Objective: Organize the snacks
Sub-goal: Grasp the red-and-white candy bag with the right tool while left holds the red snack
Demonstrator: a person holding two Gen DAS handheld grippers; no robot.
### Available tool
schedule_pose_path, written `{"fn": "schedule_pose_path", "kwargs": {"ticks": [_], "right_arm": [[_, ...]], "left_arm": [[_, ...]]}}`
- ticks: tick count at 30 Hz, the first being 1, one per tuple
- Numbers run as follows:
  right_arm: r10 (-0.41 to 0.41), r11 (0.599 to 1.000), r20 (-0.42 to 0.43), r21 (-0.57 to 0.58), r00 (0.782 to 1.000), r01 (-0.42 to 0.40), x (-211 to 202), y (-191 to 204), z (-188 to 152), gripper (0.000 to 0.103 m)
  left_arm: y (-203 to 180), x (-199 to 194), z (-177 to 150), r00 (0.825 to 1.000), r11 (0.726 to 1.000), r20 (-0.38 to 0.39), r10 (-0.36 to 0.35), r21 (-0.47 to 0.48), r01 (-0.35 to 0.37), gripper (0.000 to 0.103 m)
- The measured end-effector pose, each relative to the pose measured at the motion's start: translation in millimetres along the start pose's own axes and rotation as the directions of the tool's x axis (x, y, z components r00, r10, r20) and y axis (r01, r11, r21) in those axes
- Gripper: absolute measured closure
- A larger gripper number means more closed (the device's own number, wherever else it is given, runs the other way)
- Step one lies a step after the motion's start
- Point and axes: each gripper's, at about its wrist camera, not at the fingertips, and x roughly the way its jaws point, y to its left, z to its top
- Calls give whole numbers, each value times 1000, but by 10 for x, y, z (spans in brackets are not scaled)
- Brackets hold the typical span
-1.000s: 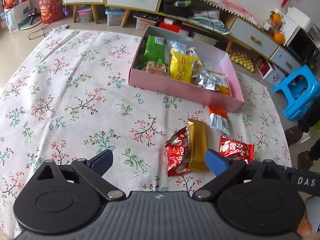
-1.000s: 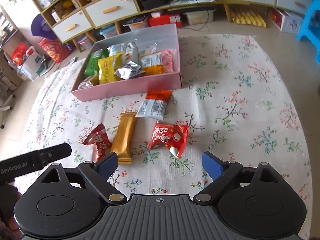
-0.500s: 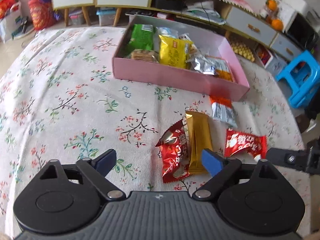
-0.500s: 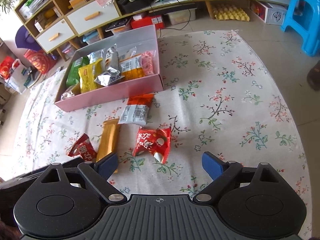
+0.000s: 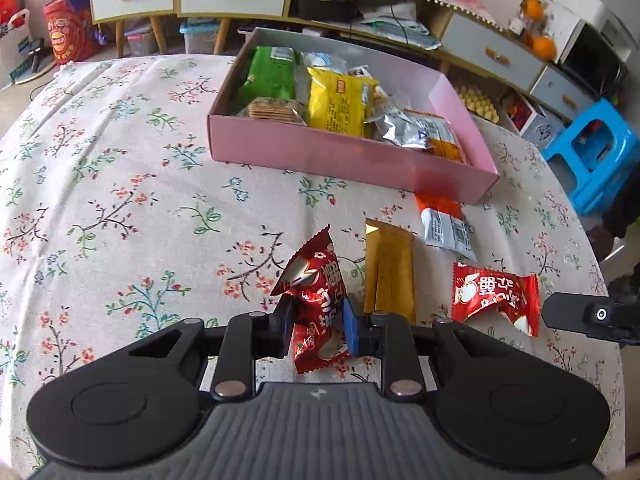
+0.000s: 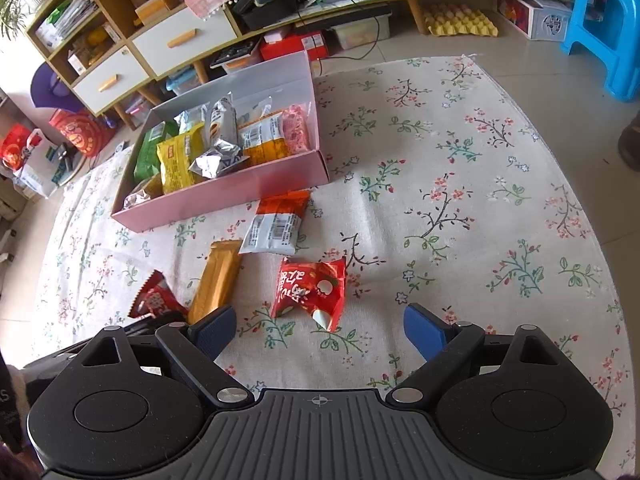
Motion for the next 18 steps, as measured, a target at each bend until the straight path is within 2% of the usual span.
{"fn": "schedule_pose_path", "kwargs": {"ticks": [8, 11, 16, 18], "right_arm": [[18, 995, -2, 95, 1000, -18, 111, -134, 30, 13], [60, 989, -13, 136, 998, -57, 156, -156, 37, 15], [63, 986, -5, 152, 998, -62, 223, -138, 58, 22], [73, 982, -14, 175, 997, -69, 290, -166, 75, 29]], "left_arm": [[35, -129, 47, 1000, 999, -5, -25, -27, 25, 80], [50, -148, 69, 999, 999, -11, -38, -32, 38, 80], [77, -182, 89, 999, 998, -12, -47, -31, 46, 80], [66, -188, 91, 999, 999, -11, -49, -23, 49, 80]]}}
